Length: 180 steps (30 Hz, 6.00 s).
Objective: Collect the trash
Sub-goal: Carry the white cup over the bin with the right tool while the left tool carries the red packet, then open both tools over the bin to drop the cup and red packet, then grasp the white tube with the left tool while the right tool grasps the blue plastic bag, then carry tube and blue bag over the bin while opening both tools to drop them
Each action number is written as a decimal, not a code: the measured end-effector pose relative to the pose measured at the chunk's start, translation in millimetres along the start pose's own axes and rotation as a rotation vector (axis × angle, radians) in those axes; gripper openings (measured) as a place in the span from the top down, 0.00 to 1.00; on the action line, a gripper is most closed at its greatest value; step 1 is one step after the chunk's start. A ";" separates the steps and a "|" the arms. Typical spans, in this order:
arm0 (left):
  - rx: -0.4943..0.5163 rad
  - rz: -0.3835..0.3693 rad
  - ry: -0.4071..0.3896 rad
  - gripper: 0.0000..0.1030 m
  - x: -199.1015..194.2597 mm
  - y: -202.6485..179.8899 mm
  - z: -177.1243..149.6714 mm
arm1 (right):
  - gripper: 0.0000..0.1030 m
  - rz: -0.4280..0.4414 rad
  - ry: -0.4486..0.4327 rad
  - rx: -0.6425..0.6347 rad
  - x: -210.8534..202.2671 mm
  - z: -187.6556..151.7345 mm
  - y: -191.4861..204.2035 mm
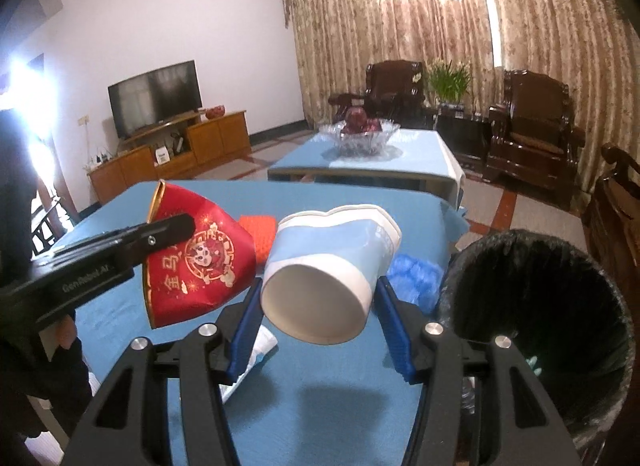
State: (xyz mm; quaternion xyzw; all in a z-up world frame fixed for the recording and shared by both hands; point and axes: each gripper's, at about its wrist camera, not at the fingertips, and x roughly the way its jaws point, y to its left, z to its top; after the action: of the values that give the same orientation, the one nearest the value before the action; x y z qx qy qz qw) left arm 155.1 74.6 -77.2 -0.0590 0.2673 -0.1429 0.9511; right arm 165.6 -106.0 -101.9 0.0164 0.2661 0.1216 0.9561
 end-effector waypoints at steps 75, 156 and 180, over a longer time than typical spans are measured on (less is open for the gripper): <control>0.094 0.135 0.137 0.18 27.8 17.2 -57.7 | 0.06 -0.144 -0.027 0.101 -8.8 -29.3 -44.1; -0.018 0.121 0.120 0.68 75.2 26.4 -11.7 | 0.97 -0.038 0.068 0.008 64.2 15.5 -28.3; 0.073 -0.030 0.036 0.68 61.1 -78.6 29.3 | 0.97 -0.178 -0.084 0.041 -33.7 47.0 -97.6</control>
State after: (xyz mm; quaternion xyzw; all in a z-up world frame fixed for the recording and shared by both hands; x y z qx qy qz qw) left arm 201.5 -17.7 -67.5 -0.0258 0.2781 -0.1679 0.9454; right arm 183.5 -207.2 -53.9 0.0176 0.2289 0.0298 0.9728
